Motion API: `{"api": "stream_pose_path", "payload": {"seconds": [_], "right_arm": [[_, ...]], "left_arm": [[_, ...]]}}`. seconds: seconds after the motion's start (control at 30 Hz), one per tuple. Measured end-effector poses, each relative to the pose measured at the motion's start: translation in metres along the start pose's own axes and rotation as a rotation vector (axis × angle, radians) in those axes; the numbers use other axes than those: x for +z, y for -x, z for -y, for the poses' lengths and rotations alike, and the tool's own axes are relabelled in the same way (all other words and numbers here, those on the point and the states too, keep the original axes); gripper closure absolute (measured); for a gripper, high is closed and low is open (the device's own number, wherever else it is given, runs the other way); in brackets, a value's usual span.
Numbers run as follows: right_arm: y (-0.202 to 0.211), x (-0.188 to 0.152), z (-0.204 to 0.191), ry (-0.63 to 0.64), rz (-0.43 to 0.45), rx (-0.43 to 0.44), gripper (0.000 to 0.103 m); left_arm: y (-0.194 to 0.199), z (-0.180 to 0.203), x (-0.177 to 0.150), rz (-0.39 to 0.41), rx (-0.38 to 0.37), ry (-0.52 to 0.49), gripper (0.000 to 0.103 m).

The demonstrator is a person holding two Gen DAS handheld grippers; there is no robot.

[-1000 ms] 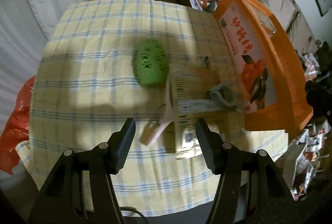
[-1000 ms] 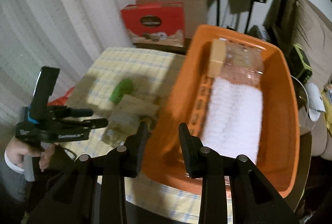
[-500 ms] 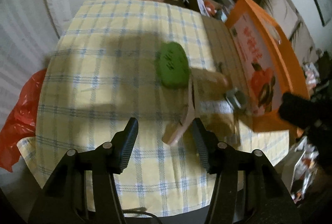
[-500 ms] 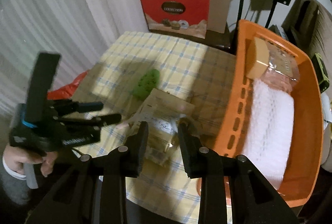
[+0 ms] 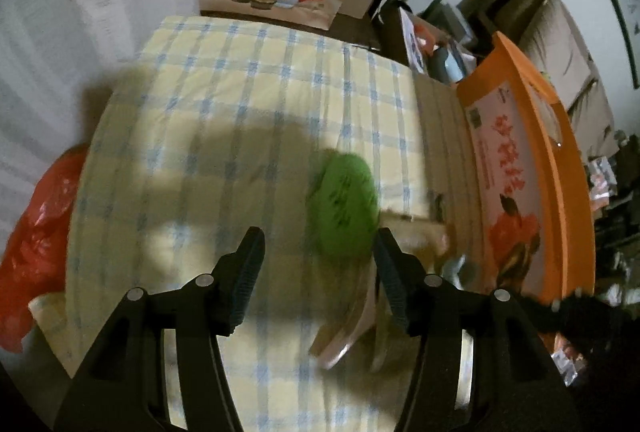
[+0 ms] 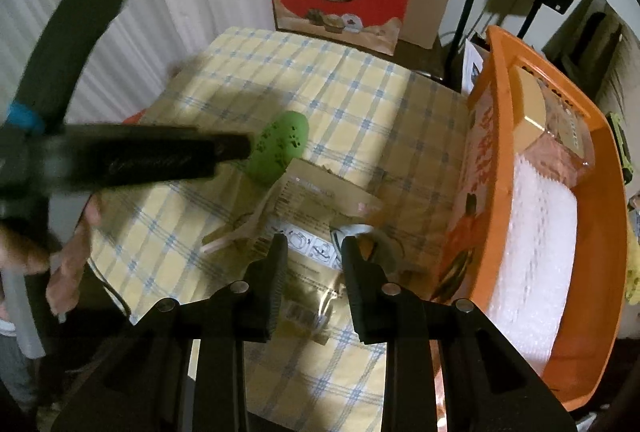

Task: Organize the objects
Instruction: 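Close the left gripper around the green paw-print egg sponge, then lift the green sponge with the left gripper while the right gripper grasps the grey clip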

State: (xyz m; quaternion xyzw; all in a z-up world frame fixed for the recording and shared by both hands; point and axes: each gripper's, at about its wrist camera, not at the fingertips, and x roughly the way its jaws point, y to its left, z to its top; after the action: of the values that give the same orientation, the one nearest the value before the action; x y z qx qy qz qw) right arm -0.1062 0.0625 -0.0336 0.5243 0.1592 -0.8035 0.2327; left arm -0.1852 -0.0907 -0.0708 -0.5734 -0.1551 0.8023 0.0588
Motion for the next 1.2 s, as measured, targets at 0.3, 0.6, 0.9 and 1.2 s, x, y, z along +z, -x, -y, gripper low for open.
{"api": "stream_pose_path", "payload": {"seconds": [0.3,0.6,0.9,1.2], "right_arm": [[-0.008,-0.002,-0.007,0.052,-0.006,-0.052,0.075],[-0.013,-0.001,-0.005,0.051,-0.010,-0.045,0.076],[-0.025,0.005,-0.007,0.049,-0.051,-0.081,0.075],[-0.053,0.012,-0.002,0.045,-0.115,-0.178,0.076]], "left_arm": [[-0.043,0.022,0.025,-0.046,0.021,-0.025,0.050],[-0.055,0.029,0.021,-0.024,0.058,-0.084,0.063],[-0.038,0.002,0.014,-0.014,0.051,-0.030,0.063],[-0.017,-0.033,-0.003,0.005,0.024,0.029,0.063]]}}
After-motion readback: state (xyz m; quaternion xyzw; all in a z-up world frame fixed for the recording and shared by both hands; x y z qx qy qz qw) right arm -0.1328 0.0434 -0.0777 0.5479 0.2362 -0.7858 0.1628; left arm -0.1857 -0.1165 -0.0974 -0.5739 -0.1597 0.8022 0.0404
